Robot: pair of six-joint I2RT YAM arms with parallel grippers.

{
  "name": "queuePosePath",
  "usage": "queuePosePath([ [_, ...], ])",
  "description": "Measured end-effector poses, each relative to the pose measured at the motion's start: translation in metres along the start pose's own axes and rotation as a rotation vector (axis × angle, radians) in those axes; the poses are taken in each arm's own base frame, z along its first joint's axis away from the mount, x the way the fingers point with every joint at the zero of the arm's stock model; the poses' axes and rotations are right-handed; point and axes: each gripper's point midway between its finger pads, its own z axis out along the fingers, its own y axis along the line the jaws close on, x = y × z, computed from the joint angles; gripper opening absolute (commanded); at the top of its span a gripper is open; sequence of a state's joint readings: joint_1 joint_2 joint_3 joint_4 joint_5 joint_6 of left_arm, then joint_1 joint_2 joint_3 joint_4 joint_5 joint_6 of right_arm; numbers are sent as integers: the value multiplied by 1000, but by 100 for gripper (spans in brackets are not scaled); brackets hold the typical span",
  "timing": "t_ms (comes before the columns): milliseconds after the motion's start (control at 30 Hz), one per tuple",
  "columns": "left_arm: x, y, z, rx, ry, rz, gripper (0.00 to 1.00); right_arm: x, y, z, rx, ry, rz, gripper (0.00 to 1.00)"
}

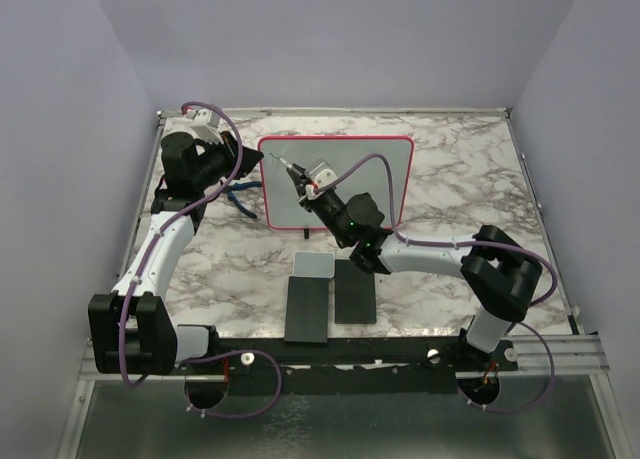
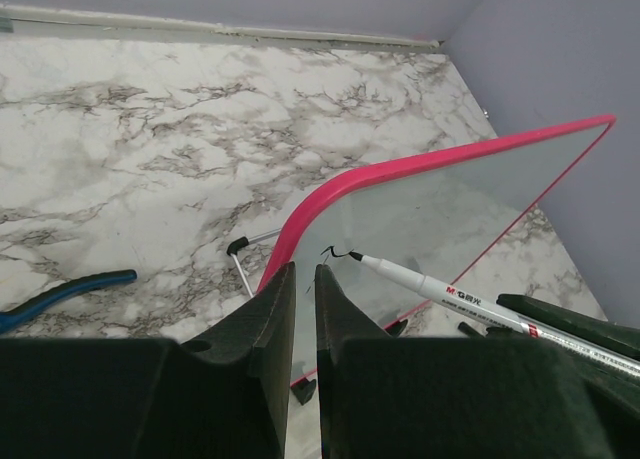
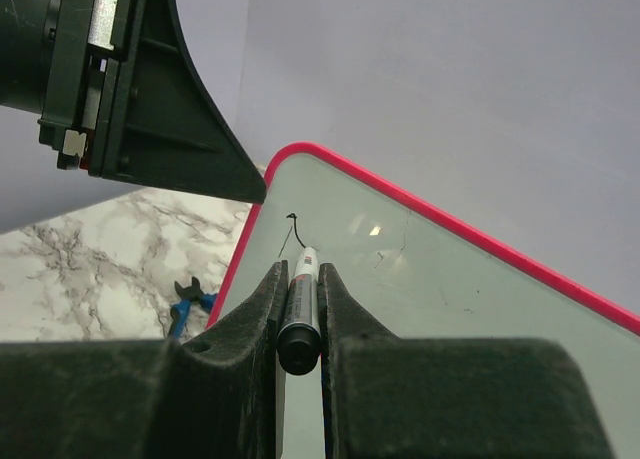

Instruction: Write a sentence on the whiteboard

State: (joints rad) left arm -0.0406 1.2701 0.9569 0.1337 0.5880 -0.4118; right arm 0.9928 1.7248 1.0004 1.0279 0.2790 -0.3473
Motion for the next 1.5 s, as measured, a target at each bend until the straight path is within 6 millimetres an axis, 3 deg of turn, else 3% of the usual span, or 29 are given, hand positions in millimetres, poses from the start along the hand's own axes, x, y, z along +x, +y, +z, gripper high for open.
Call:
queuePosePath([
  [833,0,-1,0,4,2,-4,13,7,11,7,-36,4,13,1],
  [1500,0,-1,0,6,2,-7,13,17,11,1,-31,26,7,1],
])
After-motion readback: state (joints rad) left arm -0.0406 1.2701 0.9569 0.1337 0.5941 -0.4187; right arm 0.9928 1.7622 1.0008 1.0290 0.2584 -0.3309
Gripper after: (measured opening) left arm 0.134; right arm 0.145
